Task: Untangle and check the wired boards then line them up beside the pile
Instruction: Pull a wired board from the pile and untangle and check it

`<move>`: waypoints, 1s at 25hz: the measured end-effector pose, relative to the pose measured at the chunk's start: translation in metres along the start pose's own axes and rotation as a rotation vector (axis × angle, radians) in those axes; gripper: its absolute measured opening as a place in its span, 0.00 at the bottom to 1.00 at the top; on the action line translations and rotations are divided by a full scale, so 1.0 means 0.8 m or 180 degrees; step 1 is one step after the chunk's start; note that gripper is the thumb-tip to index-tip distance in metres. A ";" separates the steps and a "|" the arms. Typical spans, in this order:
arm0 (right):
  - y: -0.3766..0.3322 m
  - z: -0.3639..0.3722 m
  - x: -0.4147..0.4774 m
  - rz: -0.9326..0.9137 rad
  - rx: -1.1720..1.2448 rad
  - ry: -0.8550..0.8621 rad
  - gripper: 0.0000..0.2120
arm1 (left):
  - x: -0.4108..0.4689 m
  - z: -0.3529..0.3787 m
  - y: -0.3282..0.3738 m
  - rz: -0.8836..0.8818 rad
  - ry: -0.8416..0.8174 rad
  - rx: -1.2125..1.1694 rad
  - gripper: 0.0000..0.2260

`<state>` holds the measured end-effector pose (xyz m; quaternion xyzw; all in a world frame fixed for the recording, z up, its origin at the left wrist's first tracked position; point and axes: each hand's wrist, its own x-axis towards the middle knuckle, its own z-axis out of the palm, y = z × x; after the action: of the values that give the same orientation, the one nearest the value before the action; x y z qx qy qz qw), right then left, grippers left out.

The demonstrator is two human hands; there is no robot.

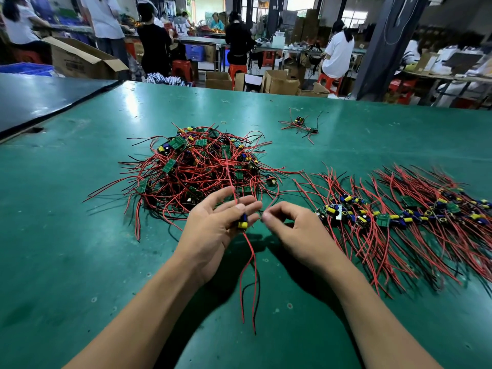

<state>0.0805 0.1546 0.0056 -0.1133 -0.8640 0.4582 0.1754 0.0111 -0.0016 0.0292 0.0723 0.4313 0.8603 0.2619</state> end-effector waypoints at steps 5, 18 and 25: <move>-0.013 0.027 -0.011 -0.0420 0.0000 -0.0472 0.17 | 0.004 -0.004 0.004 0.0120 0.0159 -0.0276 0.19; -0.039 0.009 -0.007 0.0315 0.2762 -0.0504 0.14 | 0.000 -0.008 0.005 -0.0529 -0.0415 0.0206 0.11; -0.039 -0.003 -0.013 0.1056 0.3423 -0.1170 0.10 | -0.010 -0.002 0.010 -0.1107 -0.0919 0.0157 0.13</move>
<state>0.0903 0.1351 0.0310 -0.0609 -0.4974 0.8652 -0.0184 0.0145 -0.0110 0.0353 0.1255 0.4162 0.7721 0.4635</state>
